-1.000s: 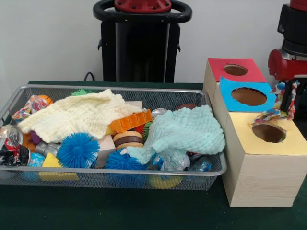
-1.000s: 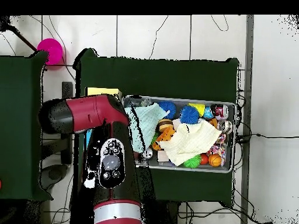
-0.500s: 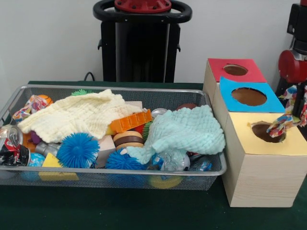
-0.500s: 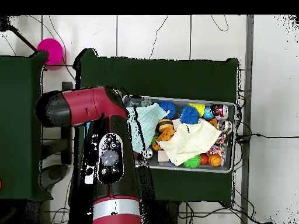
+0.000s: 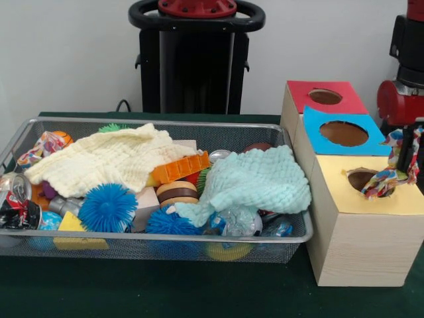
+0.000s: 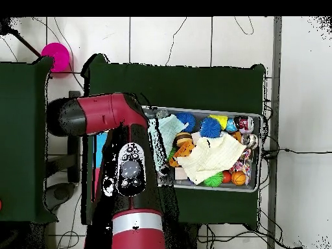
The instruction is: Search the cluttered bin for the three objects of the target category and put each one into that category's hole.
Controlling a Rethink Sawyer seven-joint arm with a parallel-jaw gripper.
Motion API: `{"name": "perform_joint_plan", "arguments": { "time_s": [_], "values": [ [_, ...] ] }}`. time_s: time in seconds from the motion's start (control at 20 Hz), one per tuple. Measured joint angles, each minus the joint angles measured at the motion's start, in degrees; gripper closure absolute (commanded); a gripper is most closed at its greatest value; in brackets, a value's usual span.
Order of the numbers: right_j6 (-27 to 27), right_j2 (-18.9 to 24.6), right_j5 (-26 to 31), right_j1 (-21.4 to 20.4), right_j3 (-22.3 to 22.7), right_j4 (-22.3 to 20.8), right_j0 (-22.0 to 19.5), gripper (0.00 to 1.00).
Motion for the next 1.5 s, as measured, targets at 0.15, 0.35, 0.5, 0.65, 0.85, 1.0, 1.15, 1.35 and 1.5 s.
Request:
{"name": "perform_joint_plan", "arguments": {
  "time_s": [0.15,0.35,0.5,0.65,0.85,1.0,1.15,1.35,1.5],
  "values": [
    [0.0,0.4,0.0,0.0,0.0,0.0,-0.6,1.00],
    [0.0,0.7,0.0,0.0,0.0,0.0,-0.9,1.00],
    [0.0,0.7,0.0,0.0,0.0,-0.1,-0.9,1.00],
    [0.0,0.8,0.0,0.0,0.0,-0.1,-0.9,1.00],
    [0.0,0.8,0.0,-0.1,0.6,-0.2,-1.0,1.00],
    [0.0,0.8,0.0,-0.3,1.4,-0.2,-1.0,1.00],
    [0.0,0.8,0.0,-0.4,2.0,-0.2,-1.0,1.00],
    [0.0,0.9,0.0,-0.5,2.8,-0.2,-1.1,1.00],
    [0.0,1.0,0.0,-0.5,3.1,-0.2,-1.3,1.00]
  ]
}}
